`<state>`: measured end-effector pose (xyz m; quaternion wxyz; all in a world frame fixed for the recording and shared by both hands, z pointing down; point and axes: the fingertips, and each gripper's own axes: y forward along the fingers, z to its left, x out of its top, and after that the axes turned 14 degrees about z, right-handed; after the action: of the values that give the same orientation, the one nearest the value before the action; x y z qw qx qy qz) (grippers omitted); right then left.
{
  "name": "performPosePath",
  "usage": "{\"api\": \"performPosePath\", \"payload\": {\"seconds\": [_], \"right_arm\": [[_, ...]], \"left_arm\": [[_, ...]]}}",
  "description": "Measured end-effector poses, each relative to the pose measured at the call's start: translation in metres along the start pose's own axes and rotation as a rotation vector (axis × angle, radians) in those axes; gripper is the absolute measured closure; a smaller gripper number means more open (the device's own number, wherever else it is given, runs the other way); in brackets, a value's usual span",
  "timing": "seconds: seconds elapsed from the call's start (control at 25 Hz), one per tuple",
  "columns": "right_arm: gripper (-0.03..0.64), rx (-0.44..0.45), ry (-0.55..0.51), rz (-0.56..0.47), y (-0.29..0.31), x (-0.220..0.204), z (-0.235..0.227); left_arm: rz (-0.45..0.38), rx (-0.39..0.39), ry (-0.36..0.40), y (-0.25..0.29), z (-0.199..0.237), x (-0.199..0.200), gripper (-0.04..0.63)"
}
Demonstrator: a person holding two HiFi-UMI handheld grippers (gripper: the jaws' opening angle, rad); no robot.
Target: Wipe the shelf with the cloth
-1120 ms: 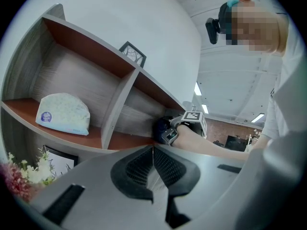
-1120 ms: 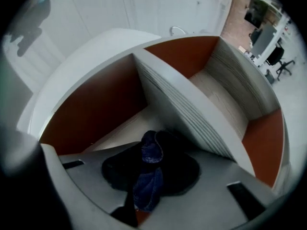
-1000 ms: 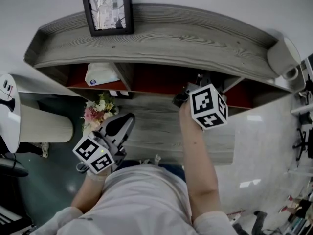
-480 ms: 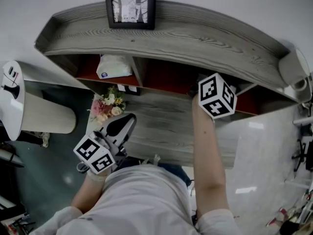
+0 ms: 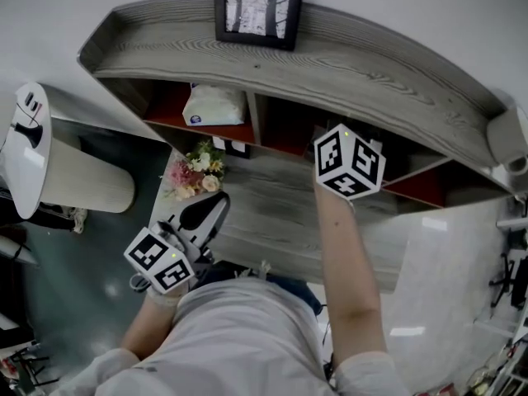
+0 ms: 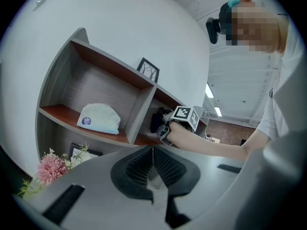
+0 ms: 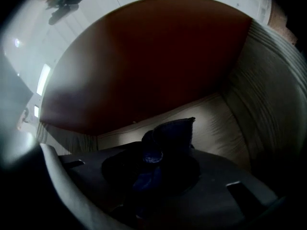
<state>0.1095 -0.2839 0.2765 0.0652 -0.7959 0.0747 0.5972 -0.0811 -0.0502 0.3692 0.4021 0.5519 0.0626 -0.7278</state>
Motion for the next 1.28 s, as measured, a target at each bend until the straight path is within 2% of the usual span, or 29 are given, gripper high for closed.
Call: {"api": "performPosePath", "payload": {"seconds": [0.24,0.56,0.84,0.96,1.28], "right_arm": [[0.537,0.125,-0.097,0.044,0.014,-0.018,0.055],[0.537,0.286,-0.217,0.173,0.029,-0.054,0.113],[0.543,0.309,-0.335,0.243,0.03,-0.07,0.118],[0.543,0.323,-0.34,0.29,0.031,-0.081,0.116],[0.543,0.35,-0.36,0.499,0.032,-0.118,0.106]], "left_arm": [[-0.01,0.028,-0.019,-0.009,0.008,-0.003,0.578],[-0.024,0.054,-0.032,-0.015,0.015,-0.003,0.578],[-0.028,0.058,-0.038,-0.015,0.017,-0.002,0.578],[-0.025,0.051,-0.033,-0.012,0.014,-0.001,0.578],[-0.018,0.042,-0.028,-0.01,0.012,-0.002,0.578]]}}
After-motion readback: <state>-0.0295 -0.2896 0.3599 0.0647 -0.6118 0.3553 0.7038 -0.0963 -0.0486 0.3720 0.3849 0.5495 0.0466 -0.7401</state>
